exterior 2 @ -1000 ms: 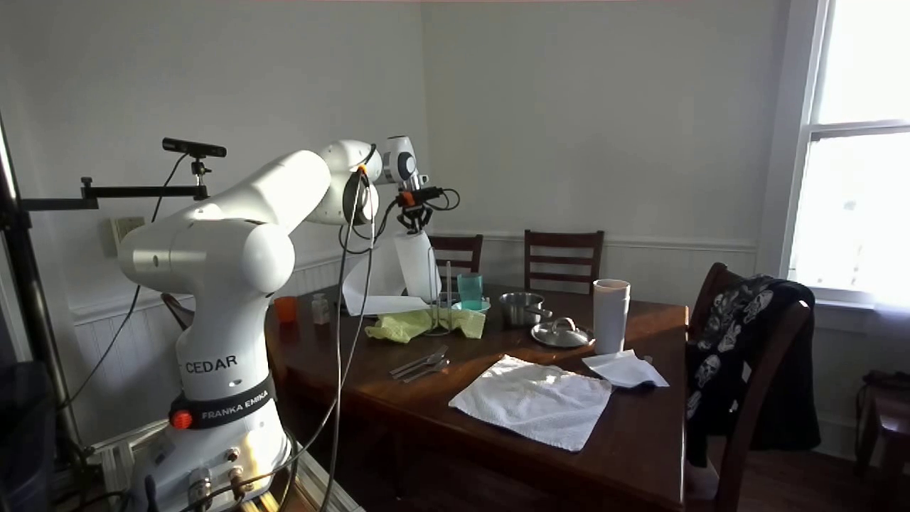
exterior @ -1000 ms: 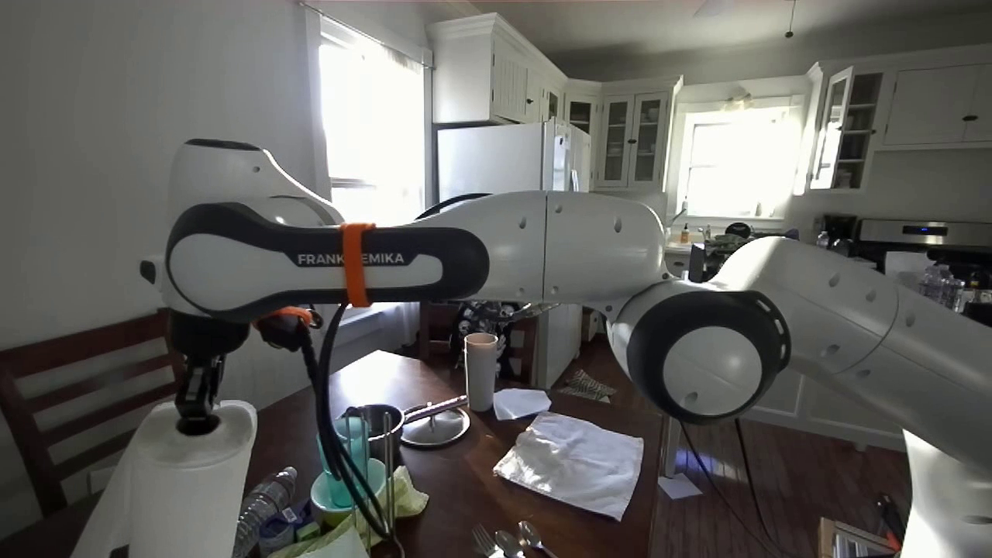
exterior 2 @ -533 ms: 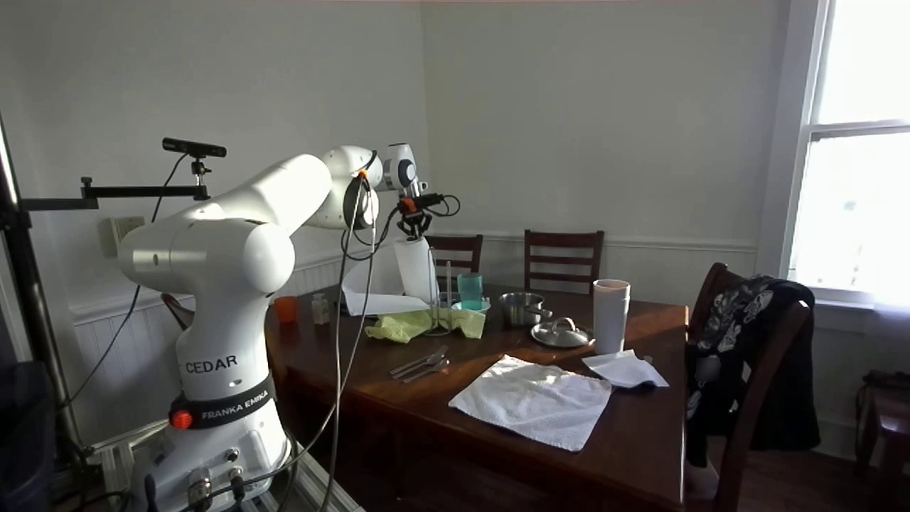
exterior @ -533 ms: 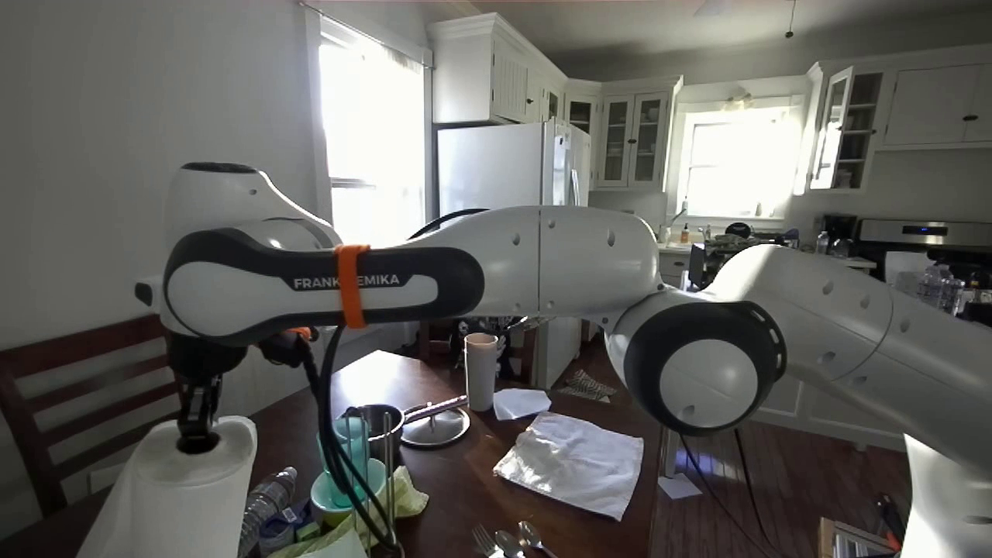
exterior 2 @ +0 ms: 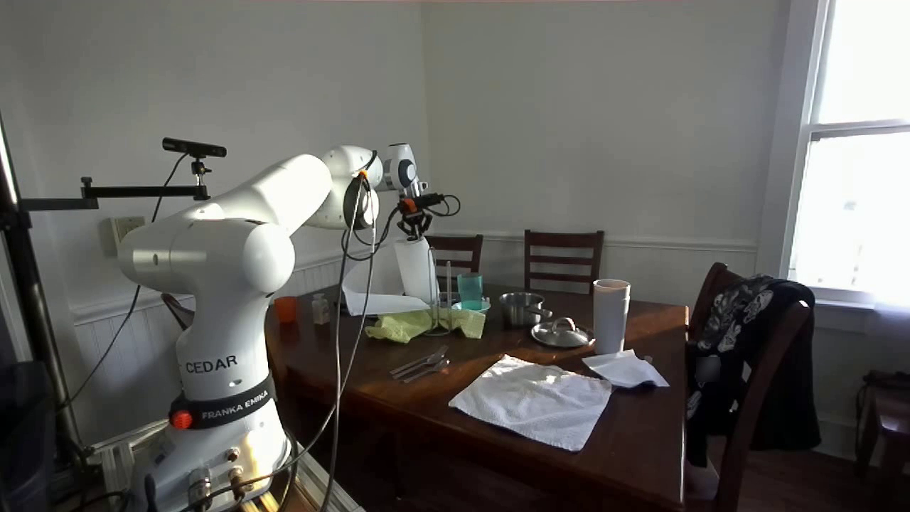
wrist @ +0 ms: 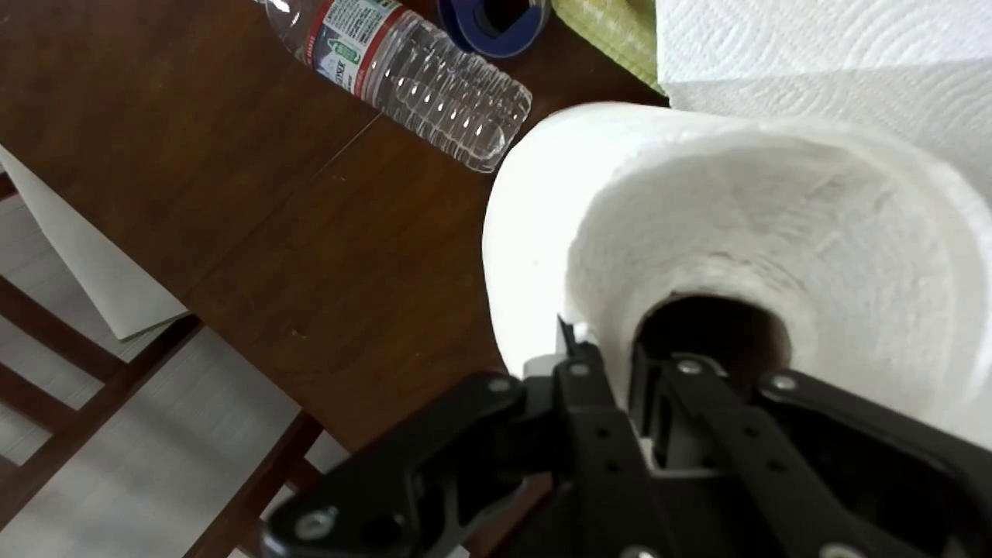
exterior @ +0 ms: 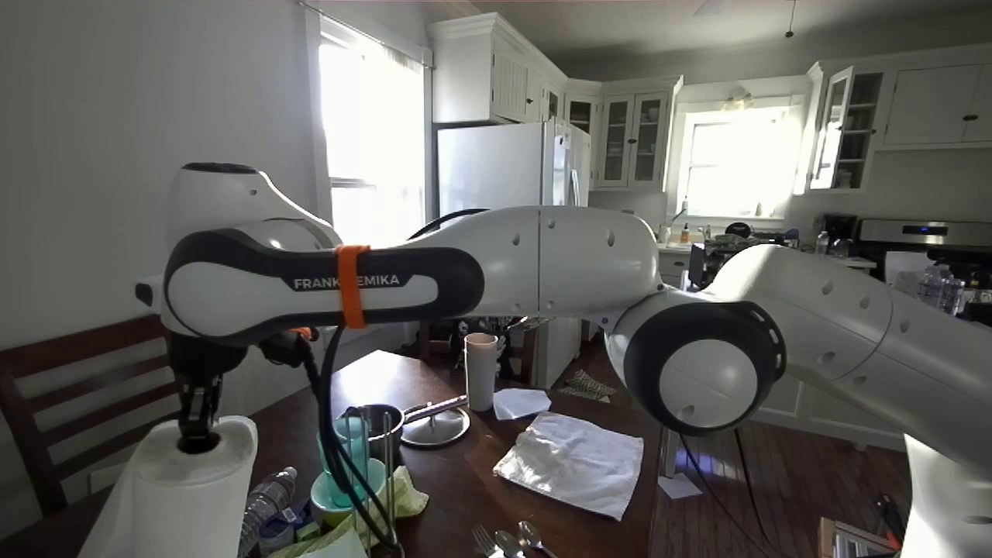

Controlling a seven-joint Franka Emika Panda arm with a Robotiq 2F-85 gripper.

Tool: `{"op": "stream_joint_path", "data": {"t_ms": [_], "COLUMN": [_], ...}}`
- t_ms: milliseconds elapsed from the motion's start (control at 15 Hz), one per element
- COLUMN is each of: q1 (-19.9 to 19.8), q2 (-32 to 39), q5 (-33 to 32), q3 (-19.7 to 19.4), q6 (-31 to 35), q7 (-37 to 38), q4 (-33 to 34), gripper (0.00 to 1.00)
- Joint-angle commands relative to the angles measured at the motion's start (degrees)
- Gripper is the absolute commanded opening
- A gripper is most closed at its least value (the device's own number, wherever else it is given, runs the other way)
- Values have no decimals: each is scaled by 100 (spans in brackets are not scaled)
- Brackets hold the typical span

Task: Take the paper towel roll off its holder and place it on the table

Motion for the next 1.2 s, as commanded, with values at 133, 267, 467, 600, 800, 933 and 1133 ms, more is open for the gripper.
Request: {"op": "stream_joint_path", "data": {"t_ms": [133,267,467,600,800,933,1133], "q1": [-26,-26,-40,-57,-53,-79,-147], "q2": [62,48,-14,-130,-247,-331,-493], "q5": [94,104,131,143,88,103,199], "q3": [20,33,53,48,-17,-10,69], "q6": [17,8,-8,111,377,477,198], "q7": [-66,-84,-79,-13,109,120,86], "q4": [20,32,53,-36,-37,-64,-190], "gripper": [46,60,80,95,100,100,100]}}
